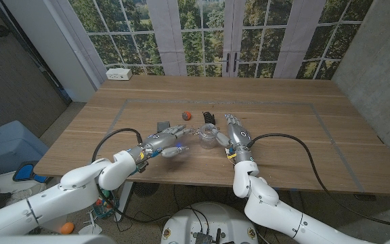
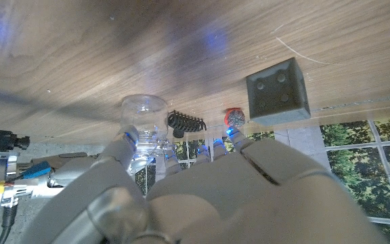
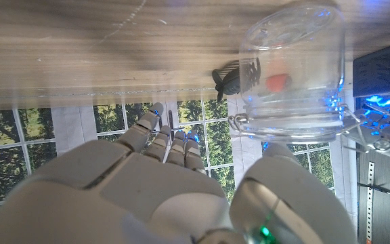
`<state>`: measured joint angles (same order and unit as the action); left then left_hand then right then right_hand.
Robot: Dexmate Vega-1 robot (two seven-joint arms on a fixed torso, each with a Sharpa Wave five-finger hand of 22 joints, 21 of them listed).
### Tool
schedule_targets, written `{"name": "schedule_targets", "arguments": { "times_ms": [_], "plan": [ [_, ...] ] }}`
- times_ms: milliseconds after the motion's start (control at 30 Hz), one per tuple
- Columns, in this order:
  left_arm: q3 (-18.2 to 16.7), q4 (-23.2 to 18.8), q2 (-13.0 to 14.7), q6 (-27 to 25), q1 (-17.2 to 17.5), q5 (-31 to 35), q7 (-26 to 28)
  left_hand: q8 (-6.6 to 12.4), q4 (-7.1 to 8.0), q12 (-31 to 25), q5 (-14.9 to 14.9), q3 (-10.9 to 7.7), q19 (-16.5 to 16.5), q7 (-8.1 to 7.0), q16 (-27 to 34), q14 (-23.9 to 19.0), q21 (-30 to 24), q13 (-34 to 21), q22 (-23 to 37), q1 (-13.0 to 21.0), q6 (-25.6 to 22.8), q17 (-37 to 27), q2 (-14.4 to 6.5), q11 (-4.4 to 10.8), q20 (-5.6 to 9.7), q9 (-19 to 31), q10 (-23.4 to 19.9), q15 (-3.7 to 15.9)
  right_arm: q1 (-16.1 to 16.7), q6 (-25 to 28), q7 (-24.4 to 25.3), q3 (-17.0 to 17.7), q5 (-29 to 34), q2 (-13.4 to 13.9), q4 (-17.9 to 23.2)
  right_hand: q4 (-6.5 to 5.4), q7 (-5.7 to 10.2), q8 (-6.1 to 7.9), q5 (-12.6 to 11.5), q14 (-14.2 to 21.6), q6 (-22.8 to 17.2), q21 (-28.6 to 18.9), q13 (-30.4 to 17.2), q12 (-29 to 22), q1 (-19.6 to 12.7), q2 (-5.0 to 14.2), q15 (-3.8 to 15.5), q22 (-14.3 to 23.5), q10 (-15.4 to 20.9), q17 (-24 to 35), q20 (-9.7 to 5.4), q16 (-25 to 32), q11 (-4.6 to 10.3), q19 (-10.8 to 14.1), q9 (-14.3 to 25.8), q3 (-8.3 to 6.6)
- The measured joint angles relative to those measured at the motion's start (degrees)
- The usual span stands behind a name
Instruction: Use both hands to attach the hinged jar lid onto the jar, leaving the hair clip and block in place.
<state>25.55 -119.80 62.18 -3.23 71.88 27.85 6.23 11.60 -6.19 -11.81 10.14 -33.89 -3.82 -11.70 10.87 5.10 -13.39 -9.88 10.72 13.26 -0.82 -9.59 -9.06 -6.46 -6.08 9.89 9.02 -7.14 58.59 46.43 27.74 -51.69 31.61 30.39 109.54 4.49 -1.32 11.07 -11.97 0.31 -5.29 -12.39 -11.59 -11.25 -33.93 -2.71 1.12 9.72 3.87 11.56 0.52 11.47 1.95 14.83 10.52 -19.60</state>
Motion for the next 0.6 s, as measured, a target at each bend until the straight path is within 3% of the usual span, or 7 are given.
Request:
{"name": "schedule_targets", "arguments": {
  "times_ms": [100, 200, 300, 367, 433, 600],
  "plan": [
    [-0.55, 1.09, -0.91, 1.42, 1.27, 0.37, 4.49, 0.54, -2.09, -1.09, 0.0, -1.79, 8.09, 1.67, 0.4, -9.33, -2.04, 0.0, -0.07, 0.05, -10.25, 0.09, 0.0, 0.09, 0.22, -0.06, -9.6, 0.41, -0.2, 0.0, 0.1, -0.07, -0.14, 0.25, -0.25, 0.0, -0.21, 0.0, 0.01, 0.0, 0.21, 0.0, 0.0, 0.0, 0.0, 0.0, 0.0, 0.0, 0.0, -0.12, 0.0, 0.0, 0.0, 0.0, 0.0, 0.0],
    [-0.95, 3.1, -2.37, 3.39, 2.25, 0.86, 7.47, 0.55, -3.2, -1.12, 0.0, -2.9, 12.85, 2.3, 0.39, -15.19, -2.73, 0.22, -0.07, 1.31, -18.33, 0.27, 0.63, 1.92, 1.03, -0.04, -16.85, 1.85, -0.33, -0.05, 0.2, -0.15, -0.31, 0.33, -0.42, -0.01, -0.21, 0.0, 0.01, 0.0, 0.21, 0.36, 0.0, 0.0, 0.01, -0.01, 0.0, 0.0, 0.0, -0.11, 0.0, 0.0, 0.0, 0.0, 0.0, 0.0],
    [-1.23, 5.09, -3.75, 8.04, 3.01, 1.85, 13.82, 0.07, -3.42, -0.53, 0.0, -3.12, 13.81, 2.21, -0.28, -16.43, -2.72, 0.23, -0.07, 2.13, -20.57, 0.27, 0.63, 6.88, 1.6, -0.04, -19.47, 4.61, -0.54, -0.4, 0.3, -0.23, -0.57, 0.4, -0.8, -0.01, -0.21, 0.0, 0.01, 0.0, 0.21, 0.41, 0.0, 0.0, 0.01, -0.01, 0.0, 0.0, 0.0, -0.11, 0.0, 0.0, 0.0, 0.0, 0.0, 0.0],
    [-1.47, 6.97, -4.93, 9.83, 3.31, 2.29, 16.47, -0.58, -3.64, -0.17, 0.0, -3.34, 13.53, 2.19, -0.5, -16.52, -2.36, 0.12, -0.07, 2.47, -20.58, 0.2, 0.74, 8.94, 2.05, -0.04, -20.36, 7.19, -0.6, -0.5, 0.34, -0.27, -0.62, 0.41, -0.93, -0.01, -0.21, 0.0, 0.0, 0.0, 0.21, 0.41, 0.0, 0.0, 0.01, -0.01, 0.0, 0.0, 0.0, -0.11, 0.0, 0.0, 0.0, 0.0, 0.0, 0.0],
    [-1.5, 7.98, -5.5, 12.18, 3.35, 2.97, 20.01, -0.59, -3.64, -0.17, 0.0, -3.35, 12.93, 2.33, -0.5, -16.77, -2.01, 0.12, -0.06, 2.83, -20.72, 0.11, 0.38, 10.19, 2.64, -0.04, -21.41, 8.84, -0.73, -0.6, 0.37, -0.33, -0.72, 0.41, -1.11, -0.01, -0.21, 0.0, 0.0, 0.0, 0.21, 0.41, 0.0, 0.0, 0.01, -0.01, 0.0, 0.0, 0.0, -0.11, 0.0, 0.0, 0.0, 0.0, 0.0, 0.0],
    [-1.67, 10.78, -7.13, 16.95, 3.36, 4.46, 26.84, -0.95, -3.61, 0.42, 0.0, -3.31, 12.21, 2.58, -0.72, -15.86, -1.35, 0.12, 0.09, 2.83, -20.97, 0.1, 0.38, 11.24, 3.31, 0.11, -21.92, 9.5, -1.07, -0.78, 0.38, -0.48, -1.14, 0.41, -1.42, -0.02, -0.21, 0.0, 0.0, 0.0, 0.21, 0.41, 0.0, 0.0, 0.02, -0.01, 0.0, 0.0, 0.0, -0.11, 0.0, 0.0, 0.0, 0.0, 0.0, 0.0]
  ]
}}
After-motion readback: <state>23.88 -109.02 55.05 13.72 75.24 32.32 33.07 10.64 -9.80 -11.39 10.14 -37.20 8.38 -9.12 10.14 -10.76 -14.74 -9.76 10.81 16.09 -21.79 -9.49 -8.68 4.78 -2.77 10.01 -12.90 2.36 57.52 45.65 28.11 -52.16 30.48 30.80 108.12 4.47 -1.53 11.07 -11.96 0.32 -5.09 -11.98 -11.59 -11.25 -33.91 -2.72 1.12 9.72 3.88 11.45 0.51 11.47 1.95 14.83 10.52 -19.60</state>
